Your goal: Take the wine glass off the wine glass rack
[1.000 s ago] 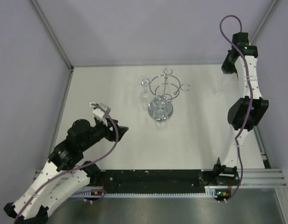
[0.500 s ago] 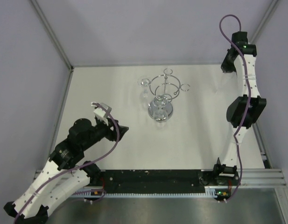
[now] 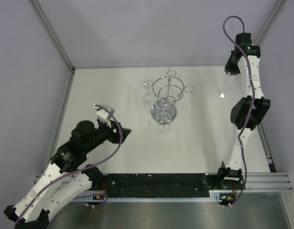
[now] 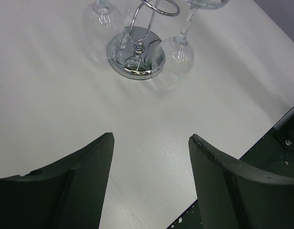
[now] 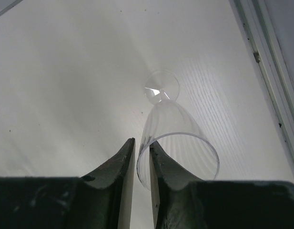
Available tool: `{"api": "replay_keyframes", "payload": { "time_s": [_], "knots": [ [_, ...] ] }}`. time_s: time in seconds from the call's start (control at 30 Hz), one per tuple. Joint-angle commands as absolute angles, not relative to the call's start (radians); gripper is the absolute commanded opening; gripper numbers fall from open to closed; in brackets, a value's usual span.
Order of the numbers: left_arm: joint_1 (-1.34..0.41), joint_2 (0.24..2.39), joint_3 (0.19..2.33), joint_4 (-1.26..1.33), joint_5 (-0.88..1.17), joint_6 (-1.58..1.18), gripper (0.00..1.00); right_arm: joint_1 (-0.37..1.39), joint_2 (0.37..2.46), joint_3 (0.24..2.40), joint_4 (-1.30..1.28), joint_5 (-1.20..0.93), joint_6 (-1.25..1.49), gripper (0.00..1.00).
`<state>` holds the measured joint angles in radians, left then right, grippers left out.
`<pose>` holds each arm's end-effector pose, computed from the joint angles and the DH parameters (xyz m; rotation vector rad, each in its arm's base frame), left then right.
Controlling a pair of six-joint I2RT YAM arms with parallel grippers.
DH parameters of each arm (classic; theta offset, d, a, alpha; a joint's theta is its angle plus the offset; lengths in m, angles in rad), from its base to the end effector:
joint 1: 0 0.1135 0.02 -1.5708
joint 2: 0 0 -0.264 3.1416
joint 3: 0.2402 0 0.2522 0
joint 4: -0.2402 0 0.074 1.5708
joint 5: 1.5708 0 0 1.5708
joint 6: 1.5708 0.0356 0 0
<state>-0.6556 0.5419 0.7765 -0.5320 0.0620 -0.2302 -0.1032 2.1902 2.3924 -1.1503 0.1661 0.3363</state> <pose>0.0960 -0.0766 0.3329 0.4488 1.8691 -0.6628 0.4617 -0.0537 0.3478 0.6110 2.4279 -0.1133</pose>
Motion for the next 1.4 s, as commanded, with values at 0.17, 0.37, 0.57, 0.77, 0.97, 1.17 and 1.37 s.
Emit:
{"api": "replay_keyframes", "payload": {
  "time_s": [0.17,0.37,0.57,0.77,0.97,1.17,1.37],
  "knots": [
    [-0.652,0.546,0.776,-0.503,0.048,-0.226,0.7,-0.11,2.215,2.467,-1.15,0.164,0.339,0.28],
    [-0.652,0.549,0.776,-0.503,0.043,-0.225,0.7,-0.11,2.197,2.506,-1.149,0.184,0.339,0.39],
    [-0.652,0.549,0.776,-0.505,0.038,-0.225,0.7,-0.11,2.145,2.531,-1.147,0.175,0.339,0.44],
    [-0.65,0.558,0.785,-0.502,0.012,-0.233,0.7,-0.106,2.05,2.528,-1.138,0.172,0.35,0.46],
    [-0.65,0.601,0.836,-0.465,0.074,-0.331,0.7,-0.066,1.905,2.51,-1.121,0.15,0.336,0.47],
    [-0.652,0.722,0.922,-0.422,0.072,-0.429,0.7,0.047,1.643,2.27,-1.001,0.089,0.333,0.48],
    [-0.646,0.943,1.075,-0.384,0.072,-0.541,0.7,0.074,1.309,1.722,-0.691,-0.104,0.446,0.51]
  ]
}}
